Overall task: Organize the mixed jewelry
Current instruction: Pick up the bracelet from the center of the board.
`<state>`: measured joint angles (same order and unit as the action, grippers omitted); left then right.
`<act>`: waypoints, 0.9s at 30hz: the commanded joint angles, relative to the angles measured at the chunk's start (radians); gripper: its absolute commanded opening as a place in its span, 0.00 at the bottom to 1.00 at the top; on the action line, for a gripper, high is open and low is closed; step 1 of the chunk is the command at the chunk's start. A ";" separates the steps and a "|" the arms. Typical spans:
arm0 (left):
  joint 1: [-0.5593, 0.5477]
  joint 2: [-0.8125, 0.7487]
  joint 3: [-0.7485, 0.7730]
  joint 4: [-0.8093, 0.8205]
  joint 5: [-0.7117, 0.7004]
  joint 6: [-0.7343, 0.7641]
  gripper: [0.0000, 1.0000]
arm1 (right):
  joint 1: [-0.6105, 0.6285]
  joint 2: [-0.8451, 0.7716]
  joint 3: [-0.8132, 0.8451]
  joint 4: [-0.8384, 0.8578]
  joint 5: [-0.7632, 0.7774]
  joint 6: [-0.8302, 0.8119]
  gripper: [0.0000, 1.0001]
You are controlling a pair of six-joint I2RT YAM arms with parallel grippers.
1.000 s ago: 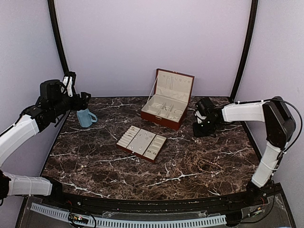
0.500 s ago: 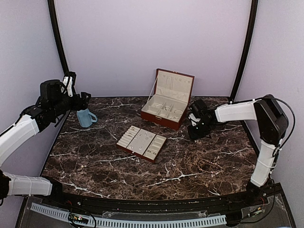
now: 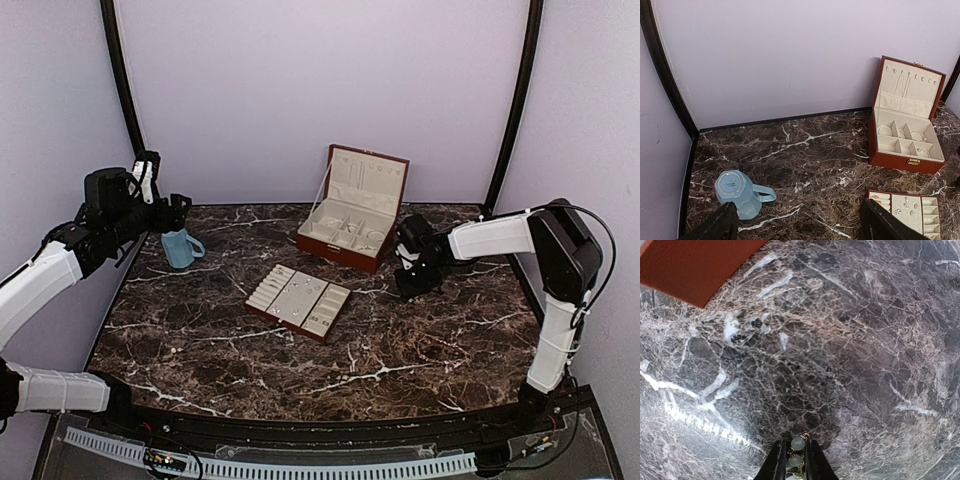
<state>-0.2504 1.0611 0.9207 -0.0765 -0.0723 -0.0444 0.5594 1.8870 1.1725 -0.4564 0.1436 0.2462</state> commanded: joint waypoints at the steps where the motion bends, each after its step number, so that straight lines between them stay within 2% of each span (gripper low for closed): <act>1: 0.005 -0.006 -0.005 0.014 -0.004 0.008 0.87 | 0.013 0.017 -0.001 -0.004 0.024 -0.005 0.15; 27: 0.005 -0.018 -0.005 0.015 -0.001 0.006 0.87 | 0.030 -0.029 -0.059 -0.010 -0.010 0.014 0.15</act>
<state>-0.2504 1.0611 0.9207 -0.0765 -0.0719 -0.0444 0.5762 1.8698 1.1423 -0.4408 0.1726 0.2485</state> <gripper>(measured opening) 0.868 0.160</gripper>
